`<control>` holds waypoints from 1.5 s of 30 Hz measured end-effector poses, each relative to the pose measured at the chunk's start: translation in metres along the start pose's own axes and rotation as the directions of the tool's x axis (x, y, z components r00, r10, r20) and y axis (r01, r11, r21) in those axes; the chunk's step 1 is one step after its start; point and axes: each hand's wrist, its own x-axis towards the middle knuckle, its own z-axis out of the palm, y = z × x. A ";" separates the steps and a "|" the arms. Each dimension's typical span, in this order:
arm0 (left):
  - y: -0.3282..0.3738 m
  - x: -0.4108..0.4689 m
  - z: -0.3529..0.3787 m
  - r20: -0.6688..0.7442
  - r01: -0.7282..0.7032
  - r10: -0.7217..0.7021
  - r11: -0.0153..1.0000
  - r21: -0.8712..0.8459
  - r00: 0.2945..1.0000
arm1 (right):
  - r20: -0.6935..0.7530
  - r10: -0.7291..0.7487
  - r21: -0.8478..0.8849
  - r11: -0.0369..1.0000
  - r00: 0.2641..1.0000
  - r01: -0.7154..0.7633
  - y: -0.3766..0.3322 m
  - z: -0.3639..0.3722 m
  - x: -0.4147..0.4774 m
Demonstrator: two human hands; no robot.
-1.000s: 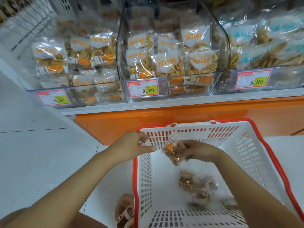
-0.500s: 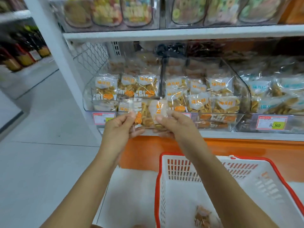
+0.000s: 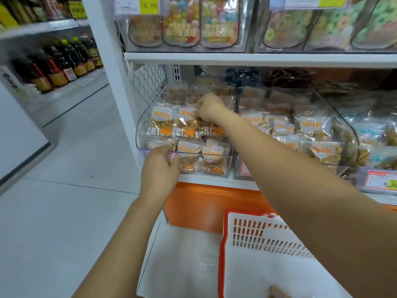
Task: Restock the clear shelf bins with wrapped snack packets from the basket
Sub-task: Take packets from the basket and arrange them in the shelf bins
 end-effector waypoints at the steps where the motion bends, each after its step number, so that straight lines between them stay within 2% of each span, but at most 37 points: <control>1: 0.001 0.001 -0.001 -0.015 -0.002 0.002 1.000 0.000 1.000 | -0.064 0.000 0.014 1.000 0.998 0.000 0.002 0.006 0.002; 3: 0.003 -0.001 -0.001 -0.051 -0.021 0.019 0.999 -0.026 0.999 | -0.224 -0.053 0.042 0.997 0.973 0.064 0.007 0.012 -0.006; 7: 0.009 -0.012 0.006 -0.052 -0.114 0.108 0.985 -0.129 0.993 | -0.431 -0.247 0.162 0.925 0.868 0.344 0.025 0.011 -0.061; 10: 0.011 -0.030 0.026 0.091 -0.146 0.154 0.986 -0.086 0.984 | -0.448 -0.319 0.160 0.890 0.835 0.426 0.063 0.017 -0.123; 12: 0.010 -0.044 0.042 0.243 -0.170 0.172 0.985 -0.028 0.955 | -0.394 -0.340 0.104 0.906 0.854 0.409 0.100 0.031 -0.160; 14: 0.008 -0.058 0.059 0.439 -0.209 0.180 0.978 0.018 0.880 | -0.272 -0.281 0.026 0.954 0.920 0.299 0.149 0.051 -0.186; 15: 0.005 -0.066 0.068 0.548 -0.237 0.172 0.970 0.049 0.819 | -0.192 -0.227 -0.017 0.974 0.955 0.228 0.177 0.062 -0.194; 17: -0.002 -0.082 0.085 0.725 -0.310 0.136 0.944 0.111 0.675 | -0.023 -0.029 -0.090 0.996 0.999 0.026 0.237 0.086 -0.208; 18: -0.006 -0.089 0.093 0.783 -0.349 0.122 0.928 0.127 0.609 | 0.042 0.106 -0.100 0.990 0.993 -0.102 0.271 0.100 -0.215; 20: -0.011 -0.102 0.106 0.862 -0.404 0.082 0.902 0.150 0.501 | 0.156 0.362 -0.092 0.932 0.919 -0.352 0.340 0.128 -0.231; 22: -0.012 -0.110 0.112 0.892 -0.430 0.038 0.885 0.180 0.451 | 0.280 0.552 -0.117 0.832 0.786 -0.543 0.388 0.151 -0.251; 24: -0.013 -0.112 0.117 0.902 -0.460 0.025 0.866 0.196 0.431 | 0.375 0.640 -0.144 0.755 0.671 -0.640 0.415 0.175 -0.270; 25: -0.014 -0.112 0.119 0.903 -0.473 0.024 0.858 0.202 0.429 | 0.414 0.646 -0.142 0.742 0.642 -0.655 0.421 0.184 -0.278; 27: -0.014 -0.112 0.123 0.905 -0.484 0.015 0.849 0.213 0.424 | 0.467 0.617 -0.178 0.767 0.633 -0.616 0.423 0.200 -0.289; 31: -0.015 -0.110 0.127 0.904 -0.486 -0.013 0.840 0.242 0.427 | 0.448 0.541 -0.227 0.839 0.712 -0.495 0.416 0.225 -0.297; 35: -0.018 -0.111 0.129 0.903 -0.485 -0.026 0.837 0.255 0.429 | 0.512 0.439 -0.460 0.866 0.738 -0.196 0.408 0.237 -0.291; 37: -0.017 -0.111 0.127 0.907 -0.483 -0.024 0.841 0.245 0.420 | 0.556 0.393 -0.463 0.878 0.733 -0.119 0.400 0.237 -0.286; 40: -0.013 -0.103 0.123 0.914 -0.445 -0.036 0.866 0.230 0.403 | 0.563 0.282 -0.210 0.958 0.777 -0.195 0.378 0.218 -0.265; 42: -0.009 -0.088 0.119 0.901 -0.376 -0.042 0.899 0.223 0.432 | 0.549 0.202 -0.009 0.972 0.811 -0.236 0.347 0.187 -0.246; 45: 0.000 -0.065 0.105 0.897 -0.193 -0.088 0.963 0.188 0.434 | 0.461 0.046 0.192 0.970 0.886 -0.151 0.290 0.135 -0.220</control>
